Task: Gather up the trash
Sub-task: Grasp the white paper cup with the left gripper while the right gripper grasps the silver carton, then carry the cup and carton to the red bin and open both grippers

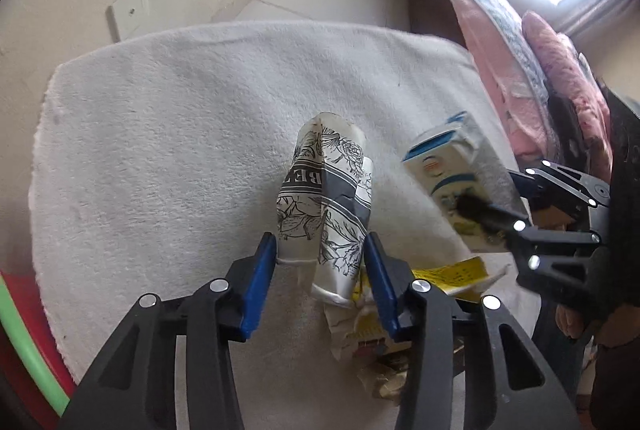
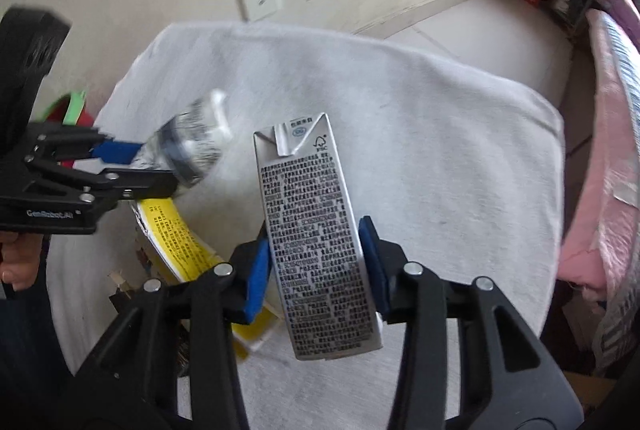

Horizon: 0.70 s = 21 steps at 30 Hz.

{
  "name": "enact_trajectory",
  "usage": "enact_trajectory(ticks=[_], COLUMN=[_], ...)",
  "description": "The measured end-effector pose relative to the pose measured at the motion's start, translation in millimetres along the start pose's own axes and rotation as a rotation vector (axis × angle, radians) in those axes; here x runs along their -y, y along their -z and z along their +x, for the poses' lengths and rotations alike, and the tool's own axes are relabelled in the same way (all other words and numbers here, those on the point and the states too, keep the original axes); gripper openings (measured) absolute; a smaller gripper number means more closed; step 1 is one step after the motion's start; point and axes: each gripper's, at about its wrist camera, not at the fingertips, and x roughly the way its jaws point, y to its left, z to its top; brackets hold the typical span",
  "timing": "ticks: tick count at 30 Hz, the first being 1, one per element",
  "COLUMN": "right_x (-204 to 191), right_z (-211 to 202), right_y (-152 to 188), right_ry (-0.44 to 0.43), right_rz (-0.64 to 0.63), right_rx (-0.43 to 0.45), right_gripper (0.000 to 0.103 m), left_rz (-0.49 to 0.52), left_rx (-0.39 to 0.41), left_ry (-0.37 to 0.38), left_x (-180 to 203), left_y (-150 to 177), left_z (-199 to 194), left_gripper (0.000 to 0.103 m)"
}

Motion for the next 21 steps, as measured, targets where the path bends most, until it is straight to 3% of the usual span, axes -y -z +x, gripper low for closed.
enact_trajectory(ticks=[9, 21], right_x=[10.4, -5.3], right_z=[-54.2, -78.0], right_y=[7.8, 42.4], right_ry=[-0.004, -0.033], right_rz=[0.094, 0.157], right_rx=[0.136, 0.17], right_gripper=[0.041, 0.041], left_rz=[0.023, 0.022], left_rx=[0.112, 0.158], left_ry=[-0.012, -0.028], left_x=[13.6, 17.2], left_y=[8.8, 59.5], left_z=[-54.2, -85.8], left_gripper=[0.042, 0.042])
